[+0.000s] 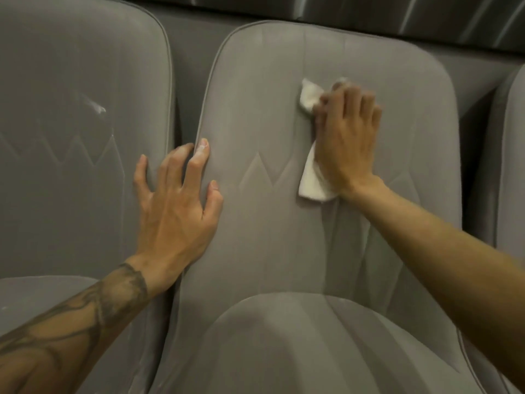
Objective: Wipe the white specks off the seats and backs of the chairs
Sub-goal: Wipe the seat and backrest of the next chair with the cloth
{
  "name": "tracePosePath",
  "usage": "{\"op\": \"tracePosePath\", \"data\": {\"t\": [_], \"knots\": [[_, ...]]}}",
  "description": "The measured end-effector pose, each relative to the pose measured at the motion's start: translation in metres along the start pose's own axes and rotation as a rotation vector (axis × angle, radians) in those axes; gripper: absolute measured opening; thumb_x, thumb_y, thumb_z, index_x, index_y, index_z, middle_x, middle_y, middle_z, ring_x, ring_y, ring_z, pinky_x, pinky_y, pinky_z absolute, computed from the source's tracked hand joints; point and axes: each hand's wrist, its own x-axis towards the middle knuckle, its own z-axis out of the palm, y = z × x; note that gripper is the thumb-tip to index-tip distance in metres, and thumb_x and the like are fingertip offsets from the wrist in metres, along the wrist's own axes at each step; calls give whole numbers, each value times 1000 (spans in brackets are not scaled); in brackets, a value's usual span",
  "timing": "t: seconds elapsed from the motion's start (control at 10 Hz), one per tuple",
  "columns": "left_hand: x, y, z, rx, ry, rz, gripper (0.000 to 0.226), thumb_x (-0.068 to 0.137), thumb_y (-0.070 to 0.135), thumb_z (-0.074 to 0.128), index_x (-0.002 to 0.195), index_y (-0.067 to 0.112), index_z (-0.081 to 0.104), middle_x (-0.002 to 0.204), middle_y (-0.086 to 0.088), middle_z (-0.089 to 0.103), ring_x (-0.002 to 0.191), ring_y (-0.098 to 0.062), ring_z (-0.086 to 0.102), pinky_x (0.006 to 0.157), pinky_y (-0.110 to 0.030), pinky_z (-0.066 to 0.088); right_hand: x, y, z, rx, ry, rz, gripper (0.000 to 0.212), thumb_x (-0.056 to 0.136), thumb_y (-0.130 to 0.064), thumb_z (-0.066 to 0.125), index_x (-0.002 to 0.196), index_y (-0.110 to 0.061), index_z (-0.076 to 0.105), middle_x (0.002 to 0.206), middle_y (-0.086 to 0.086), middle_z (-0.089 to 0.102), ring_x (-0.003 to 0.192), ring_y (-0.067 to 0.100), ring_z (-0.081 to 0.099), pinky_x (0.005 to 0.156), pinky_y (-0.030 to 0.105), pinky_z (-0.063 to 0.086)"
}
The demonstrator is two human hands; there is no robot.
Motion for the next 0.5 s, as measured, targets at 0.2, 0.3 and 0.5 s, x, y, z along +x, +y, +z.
{"op": "tracePosePath", "data": {"t": [0.2, 0.3, 0.5], "knots": [[-1, 0, 1, -7, 1, 2, 59, 100, 37, 42, 157, 23, 33, 151, -5, 44, 142, -23, 43, 126, -57, 7, -95, -48, -23, 169, -133, -3, 16, 106, -25, 44, 106, -12, 53, 113, 16, 50, 99, 35, 49, 87, 45, 37], [-1, 0, 0, 2, -8, 4, 60, 100, 37, 41, 158, 23, 32, 151, -6, 45, 143, -24, 43, 126, -58, 7, -161, -64, -46, 313, -300, -290, 13, 103, -27, 53, 110, -17, 56, 116, 8, 53, 104, 33, 51, 92, 42, 38], [0, 0, 0, 22, 1, 15, 59, 100, 35, 44, 157, 22, 34, 150, -5, 46, 142, -23, 44, 126, -58, 8, -41, -50, -14, 201, -120, -167, 16, 104, -25, 46, 107, -12, 54, 110, 18, 58, 95, 35, 52, 82, 44, 38]]}}
